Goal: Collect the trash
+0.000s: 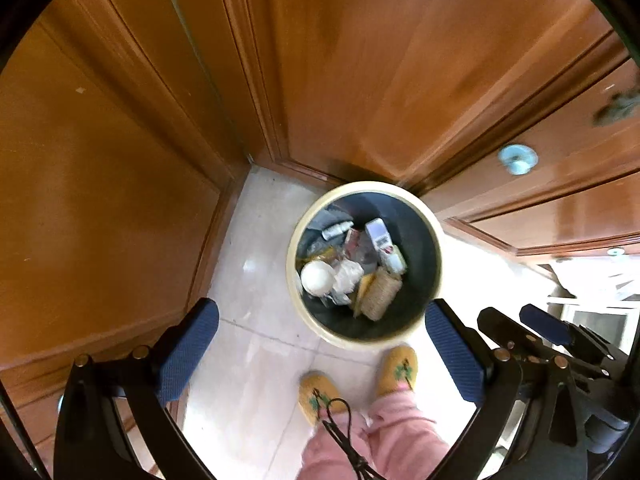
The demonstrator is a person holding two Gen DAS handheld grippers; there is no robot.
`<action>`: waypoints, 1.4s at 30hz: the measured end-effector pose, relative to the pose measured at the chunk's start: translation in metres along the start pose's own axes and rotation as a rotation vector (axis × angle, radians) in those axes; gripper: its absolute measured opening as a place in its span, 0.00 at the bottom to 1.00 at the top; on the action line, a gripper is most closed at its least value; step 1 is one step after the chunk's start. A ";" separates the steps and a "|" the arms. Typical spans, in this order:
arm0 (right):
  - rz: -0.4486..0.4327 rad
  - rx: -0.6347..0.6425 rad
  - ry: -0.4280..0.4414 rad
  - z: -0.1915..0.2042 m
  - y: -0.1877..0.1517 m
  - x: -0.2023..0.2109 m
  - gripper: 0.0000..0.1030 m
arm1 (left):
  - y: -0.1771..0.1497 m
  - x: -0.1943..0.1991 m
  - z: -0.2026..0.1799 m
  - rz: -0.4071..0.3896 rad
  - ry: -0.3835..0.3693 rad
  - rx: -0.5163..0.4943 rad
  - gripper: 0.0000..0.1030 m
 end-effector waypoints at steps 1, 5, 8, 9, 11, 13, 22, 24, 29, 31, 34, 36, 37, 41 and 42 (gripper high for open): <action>-0.009 0.005 0.000 0.004 0.001 0.011 0.63 | 0.000 0.013 0.001 0.011 -0.013 0.005 0.99; -0.056 0.017 0.010 0.024 0.011 0.069 0.63 | 0.006 0.072 0.009 -0.006 -0.031 0.026 0.99; -0.096 0.025 0.026 0.042 0.018 0.120 0.63 | 0.017 0.128 0.018 -0.065 -0.033 0.043 0.99; -0.111 0.027 0.034 0.050 0.022 0.139 0.63 | 0.022 0.150 0.021 -0.091 -0.035 0.046 0.99; -0.147 0.036 0.049 0.063 0.030 0.172 0.63 | 0.034 0.190 0.027 -0.147 -0.037 0.052 0.99; -0.188 0.050 0.066 0.079 0.037 0.208 0.63 | 0.046 0.233 0.032 -0.209 -0.036 0.055 0.99; -0.330 0.111 0.128 0.140 0.064 0.355 0.63 | 0.089 0.391 0.040 -0.385 -0.002 0.044 0.99; -0.366 0.124 0.138 0.152 0.069 0.388 0.63 | 0.094 0.423 0.040 -0.422 -0.022 0.037 0.99; -0.457 0.138 0.154 0.169 0.079 0.460 0.63 | 0.104 0.490 0.040 -0.508 -0.016 0.037 0.99; -0.488 0.146 0.140 0.173 0.082 0.482 0.63 | 0.108 0.511 0.037 -0.533 -0.021 0.050 0.99; -0.529 0.147 0.137 0.180 0.081 0.509 0.63 | 0.112 0.540 0.039 -0.560 -0.024 0.070 0.99; -0.547 0.154 0.139 0.183 0.083 0.521 0.63 | 0.115 0.558 0.037 -0.575 -0.011 0.079 0.99; -0.555 0.156 0.139 0.184 0.083 0.527 0.63 | 0.115 0.565 0.036 -0.583 -0.006 0.079 0.99; -0.594 0.180 0.128 0.185 0.081 0.543 0.63 | 0.112 0.586 0.029 -0.614 0.010 0.073 0.99; -0.604 0.190 0.124 0.186 0.080 0.548 0.63 | 0.111 0.590 0.027 -0.620 0.014 0.070 0.99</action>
Point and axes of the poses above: each gripper's, at about its wrist camera, not at the fingertips, and x roughly against the way its jaws point, z to its left, y to its top, the point moved 9 cm from there along -x, roughly the way its jaws point, and after that the axes turned 12 degrees about y, right-handed, at the moved point
